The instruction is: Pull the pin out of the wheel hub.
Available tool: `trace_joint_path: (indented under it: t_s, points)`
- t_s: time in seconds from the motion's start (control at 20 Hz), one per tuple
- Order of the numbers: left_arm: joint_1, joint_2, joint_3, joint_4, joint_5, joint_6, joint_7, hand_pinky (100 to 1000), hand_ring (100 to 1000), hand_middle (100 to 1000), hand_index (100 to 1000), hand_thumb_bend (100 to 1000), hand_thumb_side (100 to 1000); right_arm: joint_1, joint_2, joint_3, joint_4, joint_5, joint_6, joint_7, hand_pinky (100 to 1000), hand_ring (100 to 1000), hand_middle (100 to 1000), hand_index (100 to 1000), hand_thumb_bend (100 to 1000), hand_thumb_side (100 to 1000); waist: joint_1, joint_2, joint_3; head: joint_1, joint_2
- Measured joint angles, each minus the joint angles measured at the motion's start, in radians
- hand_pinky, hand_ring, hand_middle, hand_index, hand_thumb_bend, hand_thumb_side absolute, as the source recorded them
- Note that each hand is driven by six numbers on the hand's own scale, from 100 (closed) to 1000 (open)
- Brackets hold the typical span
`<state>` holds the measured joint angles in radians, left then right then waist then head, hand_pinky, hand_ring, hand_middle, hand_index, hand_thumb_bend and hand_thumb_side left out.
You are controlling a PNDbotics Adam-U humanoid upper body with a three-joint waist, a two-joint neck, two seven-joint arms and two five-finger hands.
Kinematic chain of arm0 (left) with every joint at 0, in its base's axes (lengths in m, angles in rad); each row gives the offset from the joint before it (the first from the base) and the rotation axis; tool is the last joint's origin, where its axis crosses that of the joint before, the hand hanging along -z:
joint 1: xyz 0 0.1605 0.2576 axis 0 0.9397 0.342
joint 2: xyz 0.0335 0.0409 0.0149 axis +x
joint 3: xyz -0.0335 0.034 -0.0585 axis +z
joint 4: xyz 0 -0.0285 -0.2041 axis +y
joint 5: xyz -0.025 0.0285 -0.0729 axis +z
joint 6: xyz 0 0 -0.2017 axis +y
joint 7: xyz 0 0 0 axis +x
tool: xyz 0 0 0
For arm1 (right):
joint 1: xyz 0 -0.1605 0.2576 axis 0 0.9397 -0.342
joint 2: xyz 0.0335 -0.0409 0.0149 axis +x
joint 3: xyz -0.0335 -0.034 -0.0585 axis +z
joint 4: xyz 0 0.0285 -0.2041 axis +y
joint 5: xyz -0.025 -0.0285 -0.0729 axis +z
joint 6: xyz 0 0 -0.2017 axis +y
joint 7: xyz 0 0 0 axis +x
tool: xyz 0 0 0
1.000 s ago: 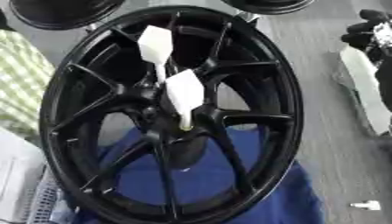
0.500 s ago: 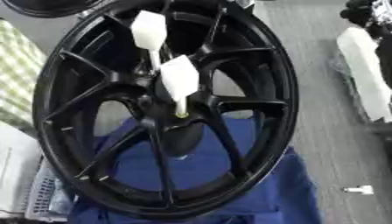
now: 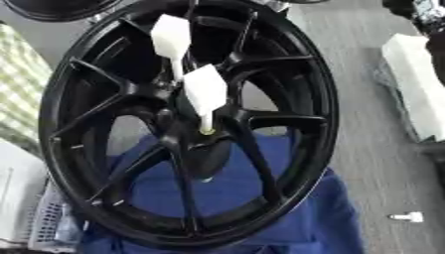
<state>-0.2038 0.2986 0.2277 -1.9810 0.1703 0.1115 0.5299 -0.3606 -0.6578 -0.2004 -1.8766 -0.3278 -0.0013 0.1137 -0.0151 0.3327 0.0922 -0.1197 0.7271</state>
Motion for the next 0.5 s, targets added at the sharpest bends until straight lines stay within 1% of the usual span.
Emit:
trace_joint_path:
  t_s: [0.1,0.25,0.4,0.5]
  points:
    - [0.003,0.008,0.000,0.000,-0.003,0.001,0.001,595,632,584,734,427,561,-0.043,-0.045,0.043,-0.041,0.021,-0.025,0.028,877,772,709,818,100,294,-0.006,0.000,-0.005,0.008,0.000]
    - [0.005,0.018,0.000,0.000,-0.007,0.002,0.002,595,633,584,734,427,561,-0.099,-0.115,0.114,-0.076,0.060,-0.062,0.071,874,784,724,815,100,284,-0.009,-0.001,-0.011,0.017,0.000]
    - [0.010,0.025,0.000,0.000,-0.012,0.002,0.002,595,633,584,734,427,561,-0.159,-0.185,0.180,-0.077,0.103,-0.101,0.113,873,786,726,815,100,287,-0.018,-0.002,-0.012,0.023,0.001]
    - [0.010,0.026,0.000,0.000,-0.012,0.002,0.002,595,633,584,734,427,561,-0.173,-0.233,0.199,-0.063,0.131,-0.129,0.144,873,786,726,815,100,287,-0.013,-0.002,-0.011,0.023,0.001]
